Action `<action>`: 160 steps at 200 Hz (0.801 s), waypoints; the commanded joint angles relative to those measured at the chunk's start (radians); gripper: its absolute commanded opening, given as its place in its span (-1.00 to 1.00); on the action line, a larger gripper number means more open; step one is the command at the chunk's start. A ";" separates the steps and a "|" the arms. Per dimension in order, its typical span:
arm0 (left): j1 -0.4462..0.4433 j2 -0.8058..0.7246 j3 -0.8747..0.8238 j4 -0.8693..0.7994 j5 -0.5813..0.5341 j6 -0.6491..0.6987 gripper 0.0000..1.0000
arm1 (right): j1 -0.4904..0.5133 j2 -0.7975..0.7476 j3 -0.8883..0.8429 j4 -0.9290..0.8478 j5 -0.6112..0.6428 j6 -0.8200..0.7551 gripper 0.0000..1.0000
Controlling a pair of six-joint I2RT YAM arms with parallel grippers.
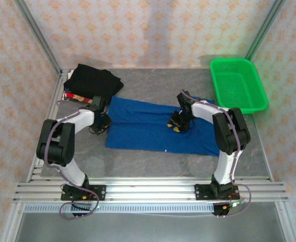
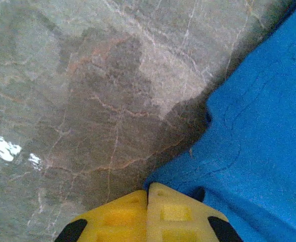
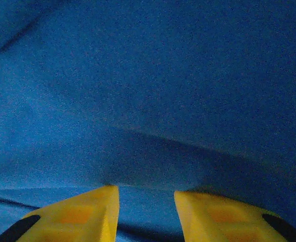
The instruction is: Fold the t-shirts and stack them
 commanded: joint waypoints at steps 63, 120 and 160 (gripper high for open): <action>0.045 -0.059 0.051 -0.206 -0.266 0.417 -1.00 | -0.018 0.080 -0.059 -0.108 0.200 -0.033 -0.31; 0.058 -0.059 0.108 -0.202 -0.276 0.436 -0.77 | -0.019 0.088 -0.057 -0.108 0.194 -0.033 -0.32; 0.058 -0.193 0.106 -0.284 -0.202 0.313 -0.34 | -0.019 0.091 -0.052 -0.102 0.182 -0.036 -0.32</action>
